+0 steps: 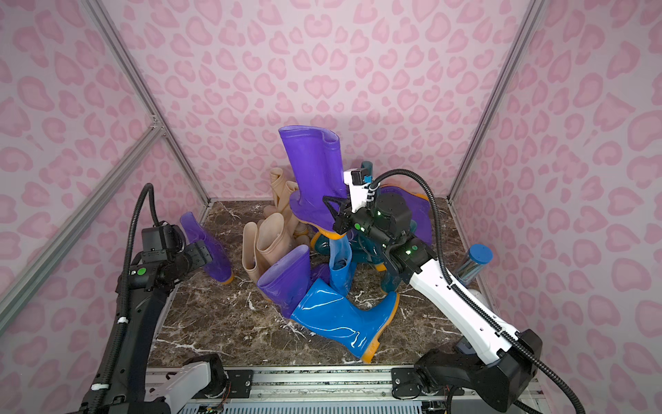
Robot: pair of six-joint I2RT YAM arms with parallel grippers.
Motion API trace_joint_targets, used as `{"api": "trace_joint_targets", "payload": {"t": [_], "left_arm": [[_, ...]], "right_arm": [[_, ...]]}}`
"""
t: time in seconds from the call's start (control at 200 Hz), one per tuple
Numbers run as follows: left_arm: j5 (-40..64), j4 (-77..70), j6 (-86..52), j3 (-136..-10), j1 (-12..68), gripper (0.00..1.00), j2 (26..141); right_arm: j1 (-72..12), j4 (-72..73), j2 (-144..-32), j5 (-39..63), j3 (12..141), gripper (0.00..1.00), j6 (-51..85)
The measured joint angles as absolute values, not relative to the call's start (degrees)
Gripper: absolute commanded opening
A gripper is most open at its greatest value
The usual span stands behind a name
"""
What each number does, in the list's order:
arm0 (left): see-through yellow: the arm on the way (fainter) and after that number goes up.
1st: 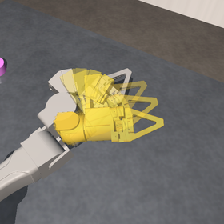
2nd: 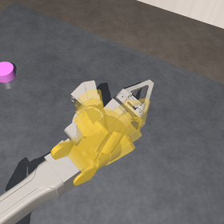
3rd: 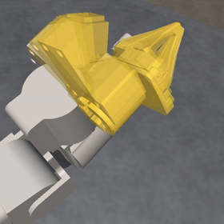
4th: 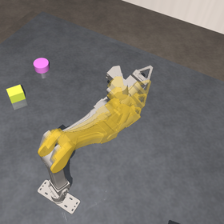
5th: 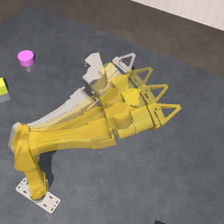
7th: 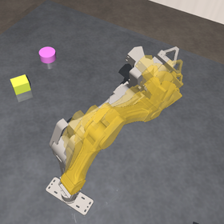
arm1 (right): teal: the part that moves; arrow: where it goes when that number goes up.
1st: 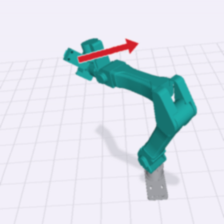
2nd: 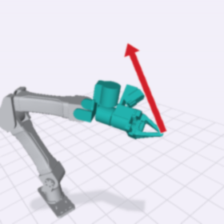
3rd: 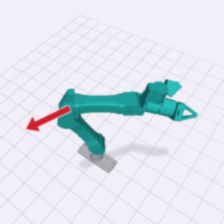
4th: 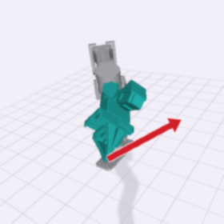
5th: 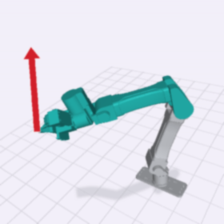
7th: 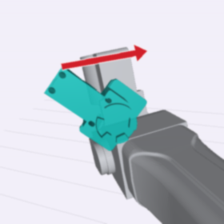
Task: Match and arrange rain boots in pairs
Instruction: Adjust the rain boot at the center of the board.
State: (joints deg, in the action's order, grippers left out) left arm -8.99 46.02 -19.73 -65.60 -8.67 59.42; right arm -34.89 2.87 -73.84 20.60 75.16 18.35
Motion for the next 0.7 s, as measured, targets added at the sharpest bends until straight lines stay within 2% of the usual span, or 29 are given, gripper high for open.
{"api": "trace_joint_targets", "payload": {"t": [0.375, 0.565, 0.62, 0.705], "left_arm": [[-2.8, 49.1, -20.9, -77.0, -8.7, 1.0, 63.7], [-2.6, 50.5, -20.3, -78.5, -8.6, 1.0, 65.8], [-2.9, 50.6, -20.2, -77.5, -8.6, 0.95, 65.9], [-3.3, 50.6, -19.6, -75.8, -8.6, 0.79, 66.3]], "right_arm": [[-39.6, 4.5, -75.4, 20.3, 77.0, 0.0, 17.8], [-45.1, 4.5, -76.4, 15.4, 78.8, 0.0, 18.3], [-47.6, 5.6, -76.8, 13.2, 79.2, 0.0, 18.4], [-50.9, 7.1, -78.1, 10.7, 79.7, 0.0, 19.0]]}}
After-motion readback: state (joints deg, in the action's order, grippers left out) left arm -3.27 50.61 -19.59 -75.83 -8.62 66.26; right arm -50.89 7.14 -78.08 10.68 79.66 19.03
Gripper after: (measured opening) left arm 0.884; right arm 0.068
